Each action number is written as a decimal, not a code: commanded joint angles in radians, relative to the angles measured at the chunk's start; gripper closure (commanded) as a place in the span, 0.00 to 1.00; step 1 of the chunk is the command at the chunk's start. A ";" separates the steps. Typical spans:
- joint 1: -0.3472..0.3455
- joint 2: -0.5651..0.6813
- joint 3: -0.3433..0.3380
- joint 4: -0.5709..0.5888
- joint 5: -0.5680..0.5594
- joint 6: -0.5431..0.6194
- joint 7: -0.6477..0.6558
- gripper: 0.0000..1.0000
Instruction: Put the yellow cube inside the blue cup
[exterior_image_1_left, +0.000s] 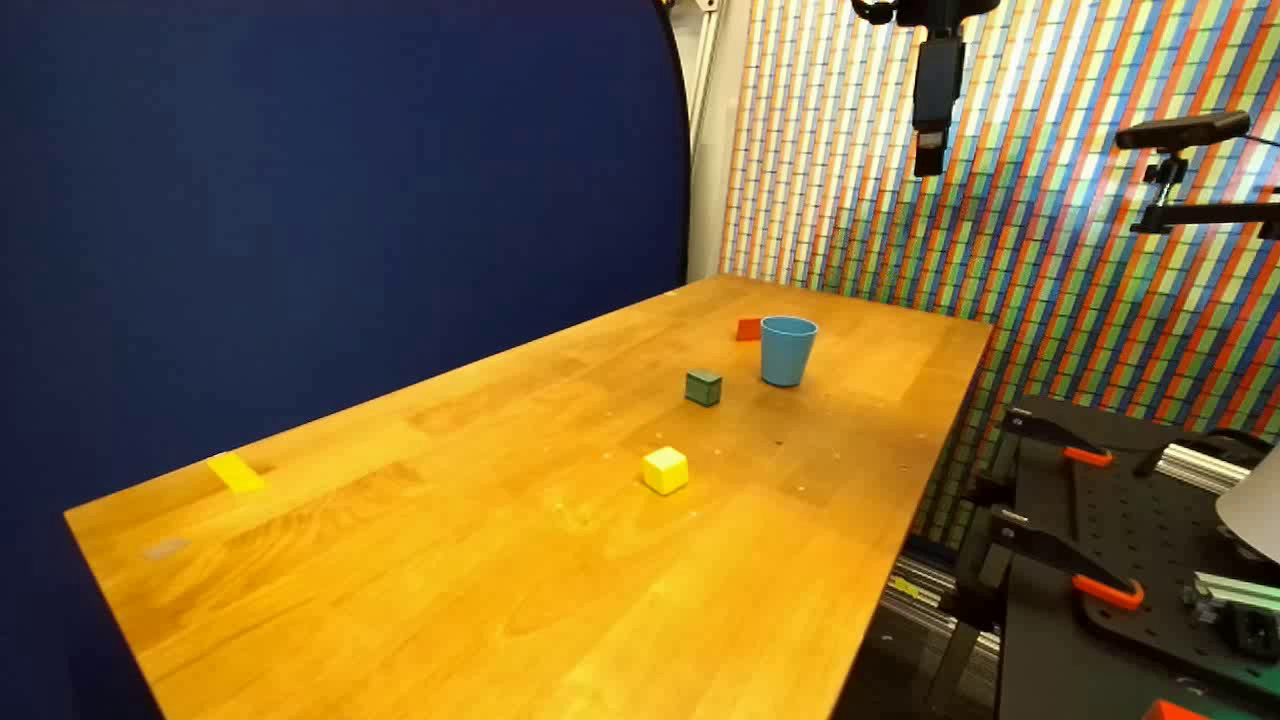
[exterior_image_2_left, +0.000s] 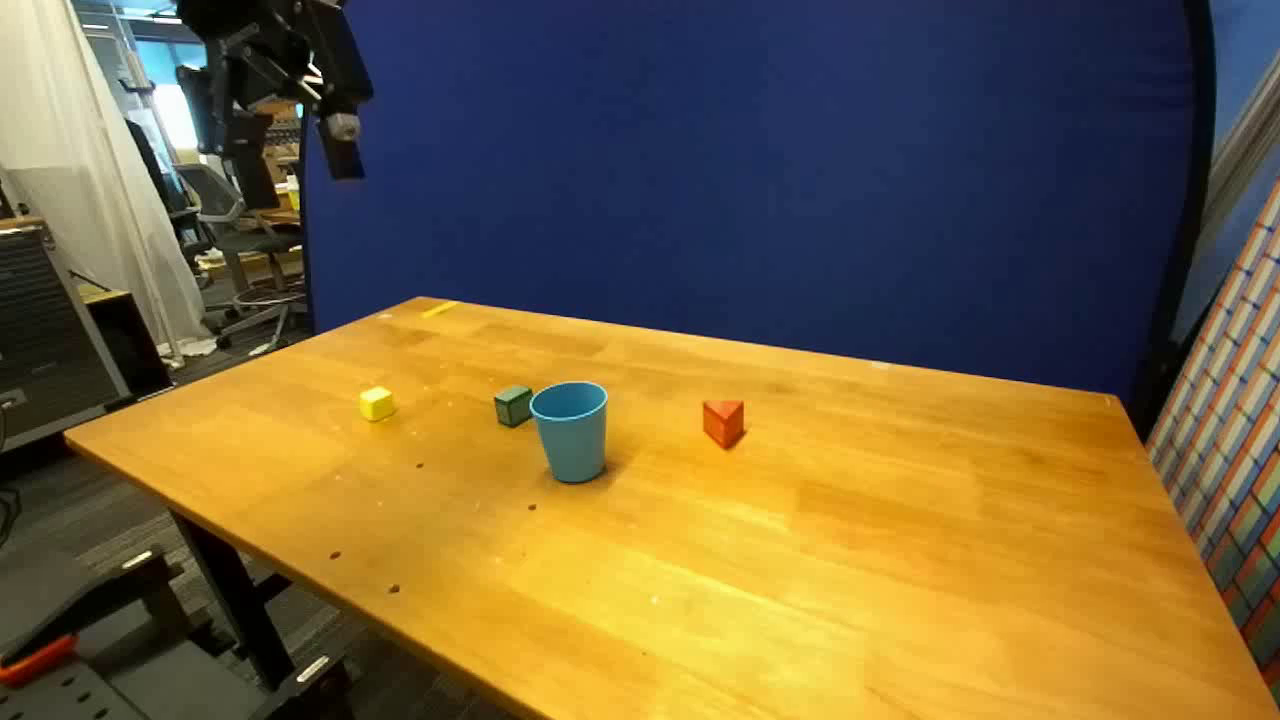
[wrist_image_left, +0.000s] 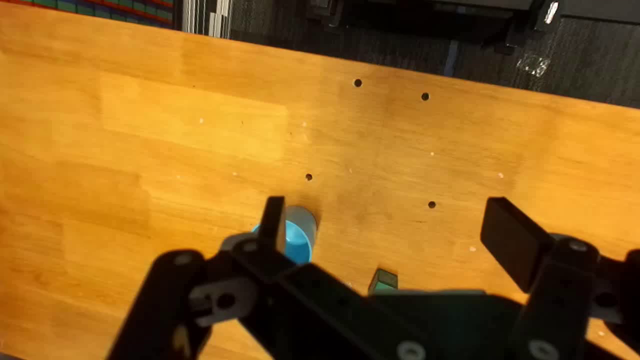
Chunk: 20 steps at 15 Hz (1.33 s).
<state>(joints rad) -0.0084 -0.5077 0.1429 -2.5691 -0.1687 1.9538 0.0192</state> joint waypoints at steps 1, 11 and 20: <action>0.024 0.002 -0.022 0.002 -0.011 -0.003 0.010 0.00; 0.024 0.002 -0.022 0.004 -0.011 -0.003 0.010 0.00; 0.128 0.559 0.035 0.124 0.007 0.453 0.016 0.00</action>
<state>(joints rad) 0.0851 -0.1440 0.1620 -2.5429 -0.1675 2.3078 0.0283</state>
